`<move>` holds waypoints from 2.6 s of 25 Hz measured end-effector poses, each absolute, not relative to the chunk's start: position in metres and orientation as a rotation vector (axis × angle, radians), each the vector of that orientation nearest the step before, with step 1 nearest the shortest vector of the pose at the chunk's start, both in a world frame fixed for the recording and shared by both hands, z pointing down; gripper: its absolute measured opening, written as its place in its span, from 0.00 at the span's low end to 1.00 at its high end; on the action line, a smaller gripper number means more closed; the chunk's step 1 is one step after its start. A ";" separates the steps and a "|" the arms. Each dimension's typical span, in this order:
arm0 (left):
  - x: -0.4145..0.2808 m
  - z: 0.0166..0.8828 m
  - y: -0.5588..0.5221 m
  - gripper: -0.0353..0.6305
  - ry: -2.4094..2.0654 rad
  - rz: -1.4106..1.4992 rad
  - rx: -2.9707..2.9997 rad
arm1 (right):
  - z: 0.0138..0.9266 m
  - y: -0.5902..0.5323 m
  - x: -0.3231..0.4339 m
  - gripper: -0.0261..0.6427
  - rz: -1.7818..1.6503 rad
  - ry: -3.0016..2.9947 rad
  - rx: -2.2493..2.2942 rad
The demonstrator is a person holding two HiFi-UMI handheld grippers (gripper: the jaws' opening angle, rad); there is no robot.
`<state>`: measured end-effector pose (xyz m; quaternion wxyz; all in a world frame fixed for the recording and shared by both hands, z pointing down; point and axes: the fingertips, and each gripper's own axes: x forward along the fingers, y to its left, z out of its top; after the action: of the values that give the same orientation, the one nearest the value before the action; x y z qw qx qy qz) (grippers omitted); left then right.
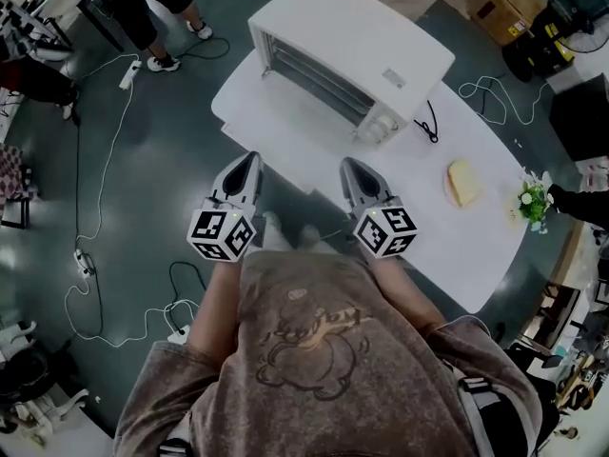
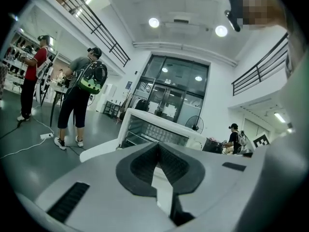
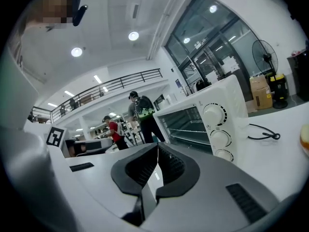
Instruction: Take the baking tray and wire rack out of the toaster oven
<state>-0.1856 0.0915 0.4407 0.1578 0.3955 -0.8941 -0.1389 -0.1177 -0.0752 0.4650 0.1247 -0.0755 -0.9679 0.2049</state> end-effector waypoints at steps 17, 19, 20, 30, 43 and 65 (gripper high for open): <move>-0.264 0.449 0.068 0.28 -2.291 -0.565 1.369 | 0.479 -0.067 -0.165 0.18 0.853 -2.776 0.053; -0.271 0.458 0.064 0.36 -2.214 -0.641 1.363 | 0.482 -0.067 -0.169 0.34 0.960 -2.761 0.081; -0.274 0.464 0.062 0.41 -2.167 -0.687 1.353 | 0.484 -0.067 -0.171 0.38 1.018 -2.756 0.105; -0.321 0.518 0.030 0.47 -1.931 -0.897 1.289 | 0.531 -0.093 -0.207 0.41 1.423 -2.682 0.374; -0.383 0.578 -0.034 0.47 -1.786 -0.967 1.252 | 0.586 -0.154 -0.228 0.41 1.640 -2.616 0.771; -0.428 0.609 -0.102 0.23 -1.677 -1.027 1.199 | 0.605 -0.199 -0.251 0.21 1.745 -2.577 0.985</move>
<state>-0.4277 -0.1021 0.6090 0.4073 0.4755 -0.6650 -0.4073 -0.2507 -0.1985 0.6050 -0.0613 0.3011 -0.7880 0.5335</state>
